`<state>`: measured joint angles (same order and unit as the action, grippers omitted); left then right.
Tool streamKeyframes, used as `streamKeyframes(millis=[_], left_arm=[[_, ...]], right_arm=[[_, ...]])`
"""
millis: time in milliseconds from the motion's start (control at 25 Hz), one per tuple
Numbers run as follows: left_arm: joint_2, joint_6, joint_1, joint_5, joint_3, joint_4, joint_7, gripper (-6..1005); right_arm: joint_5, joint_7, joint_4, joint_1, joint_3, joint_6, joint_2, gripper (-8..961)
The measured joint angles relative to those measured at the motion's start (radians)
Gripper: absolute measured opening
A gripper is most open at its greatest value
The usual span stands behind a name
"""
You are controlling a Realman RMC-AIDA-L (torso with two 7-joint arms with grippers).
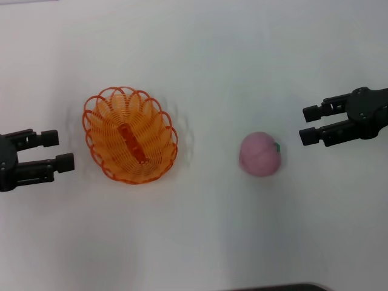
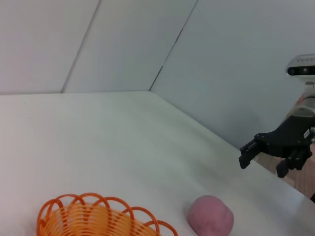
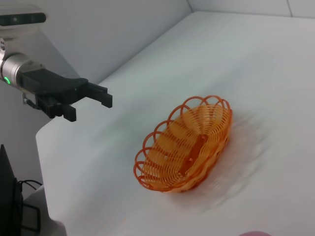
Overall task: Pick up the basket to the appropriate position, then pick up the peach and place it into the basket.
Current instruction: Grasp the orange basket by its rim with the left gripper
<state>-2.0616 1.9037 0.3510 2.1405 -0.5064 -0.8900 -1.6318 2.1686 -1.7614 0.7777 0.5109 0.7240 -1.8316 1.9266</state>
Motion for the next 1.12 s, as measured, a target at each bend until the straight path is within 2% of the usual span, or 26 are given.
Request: streamKeyframes(millis=[720,840,1120], left_arm=[[-0.002,-0.012,0.006,0.01,-0.004,-0.012,-0.017,817],[-0.001,-0.017,0.022,0.005,0.004,-0.026,-0.056,816],[0.0,-0.099,0.116,0.009,-0.036,-0.192,-0.314,813]], right_arm=[[0.002,-0.023,0.014,0.0,0.006,0.003,0.001,789],[0.002,-0.023,0.014,0.002,0.006,0.003,0.003,789],[0.002,-0.023,0.014,0.011,0.009,0.003,0.008,789]])
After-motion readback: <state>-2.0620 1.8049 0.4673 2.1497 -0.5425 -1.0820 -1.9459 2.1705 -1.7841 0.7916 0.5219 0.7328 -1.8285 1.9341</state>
